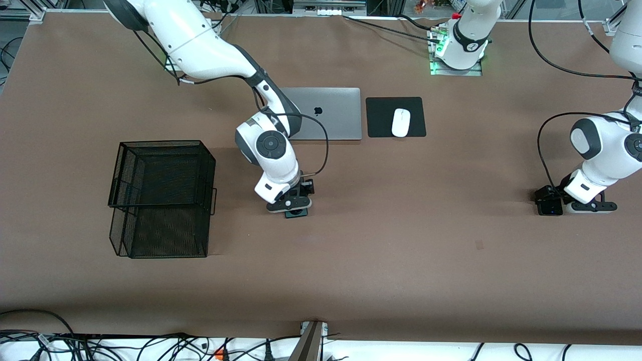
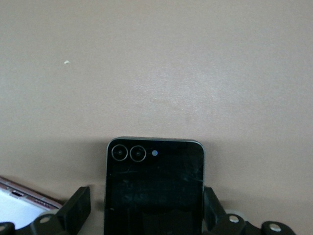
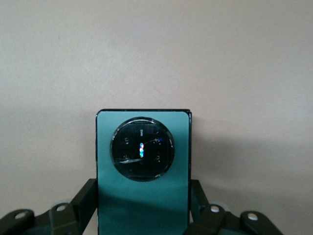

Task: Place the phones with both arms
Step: 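Lift the teal phone with the right gripper while the left gripper grasps the flip phone, then place the teal phone in the basket while the left gripper carries the flip phone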

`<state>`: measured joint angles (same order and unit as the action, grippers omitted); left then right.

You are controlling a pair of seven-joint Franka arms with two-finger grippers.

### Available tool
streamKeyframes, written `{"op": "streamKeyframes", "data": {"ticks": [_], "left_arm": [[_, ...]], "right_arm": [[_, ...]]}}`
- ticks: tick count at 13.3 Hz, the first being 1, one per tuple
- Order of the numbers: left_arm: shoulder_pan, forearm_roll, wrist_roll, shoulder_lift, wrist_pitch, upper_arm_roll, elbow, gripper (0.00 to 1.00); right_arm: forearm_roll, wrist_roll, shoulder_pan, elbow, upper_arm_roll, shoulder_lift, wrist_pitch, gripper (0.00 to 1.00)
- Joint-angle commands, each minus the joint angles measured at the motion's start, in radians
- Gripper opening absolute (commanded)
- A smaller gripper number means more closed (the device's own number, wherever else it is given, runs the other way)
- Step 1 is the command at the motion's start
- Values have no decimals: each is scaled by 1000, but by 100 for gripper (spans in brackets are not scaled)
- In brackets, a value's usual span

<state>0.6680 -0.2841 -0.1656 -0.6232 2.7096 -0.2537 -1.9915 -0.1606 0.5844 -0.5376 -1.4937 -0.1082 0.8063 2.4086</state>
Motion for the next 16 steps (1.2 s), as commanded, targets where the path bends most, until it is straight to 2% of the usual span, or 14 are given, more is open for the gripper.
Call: {"op": "streamKeyframes", "data": {"ticks": [1, 3, 5, 7, 9, 11, 13, 16], "left_arm": [[-11, -33, 57, -16, 2, 7, 16, 100], [-13, -33, 58, -18, 2, 7, 17, 92], [-14, -33, 60, -18, 2, 7, 17, 64], [-16, -33, 61, -18, -1, 8, 25, 31], [-21, -33, 61, -18, -4, 8, 28, 11], [-39, -33, 64, -15, -28, 8, 52, 1], [-60, -33, 66, -1, -129, -4, 103, 0], [-109, -32, 107, 26, -243, -16, 166, 0]], "right_arm": [[-11, -1, -1, -16, 10, -51, -38, 7], [-11, -5, 1, -14, 56, -140, -167, 0], [-8, -17, 2, -16, 146, -244, -290, 0], [-7, -69, 2, -20, 224, -315, -371, 0], [-1, -170, 8, -64, 286, -373, -408, 0], [38, -269, 11, -158, 353, -456, -410, 0], [131, -456, 11, -294, 461, -547, -395, 0], [157, -529, 11, -483, 538, -651, -317, 0]]}}
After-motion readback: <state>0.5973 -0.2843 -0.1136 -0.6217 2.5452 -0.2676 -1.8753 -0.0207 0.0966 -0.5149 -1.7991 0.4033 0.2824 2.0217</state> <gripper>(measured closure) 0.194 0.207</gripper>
